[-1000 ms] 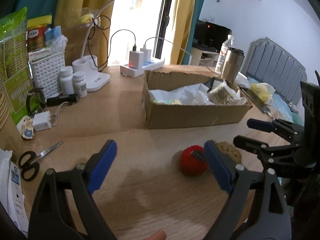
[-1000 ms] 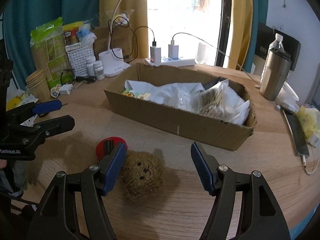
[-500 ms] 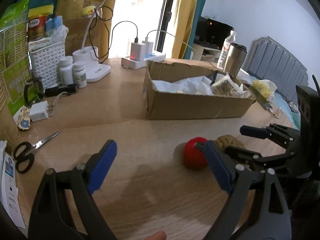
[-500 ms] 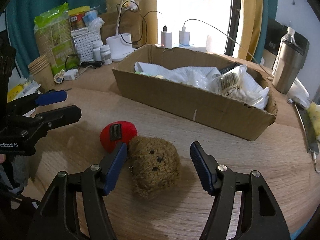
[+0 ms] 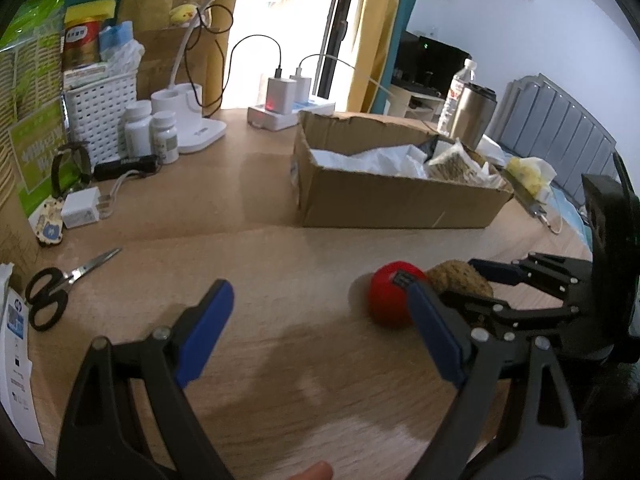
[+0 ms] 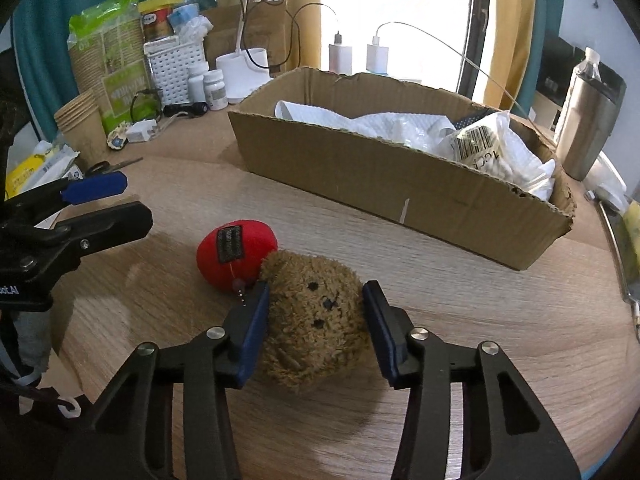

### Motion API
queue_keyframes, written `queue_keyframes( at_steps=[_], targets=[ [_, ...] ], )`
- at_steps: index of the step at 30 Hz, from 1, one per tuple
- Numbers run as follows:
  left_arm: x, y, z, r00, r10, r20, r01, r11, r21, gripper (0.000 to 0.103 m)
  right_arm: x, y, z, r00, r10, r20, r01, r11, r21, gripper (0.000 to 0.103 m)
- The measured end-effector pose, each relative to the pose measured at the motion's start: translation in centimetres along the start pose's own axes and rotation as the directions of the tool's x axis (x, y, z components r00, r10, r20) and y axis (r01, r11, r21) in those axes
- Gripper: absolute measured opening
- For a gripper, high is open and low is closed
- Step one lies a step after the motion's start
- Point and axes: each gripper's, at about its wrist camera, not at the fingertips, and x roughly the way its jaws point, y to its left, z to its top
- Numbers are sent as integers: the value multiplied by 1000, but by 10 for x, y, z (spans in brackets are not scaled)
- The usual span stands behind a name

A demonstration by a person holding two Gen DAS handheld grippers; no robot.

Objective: Organize soft objects
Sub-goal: 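Grasp the brown teddy bear with the right gripper while the left grasps the red ball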

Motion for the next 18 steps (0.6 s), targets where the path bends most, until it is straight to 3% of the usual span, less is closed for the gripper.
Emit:
queue_keyframes(
  at_steps=[18],
  targets=[
    [28,-40,6,998,0,-62,5,997,81,90,-15,-48,-12,998,-25,52,21,996,88,46]
  ],
)
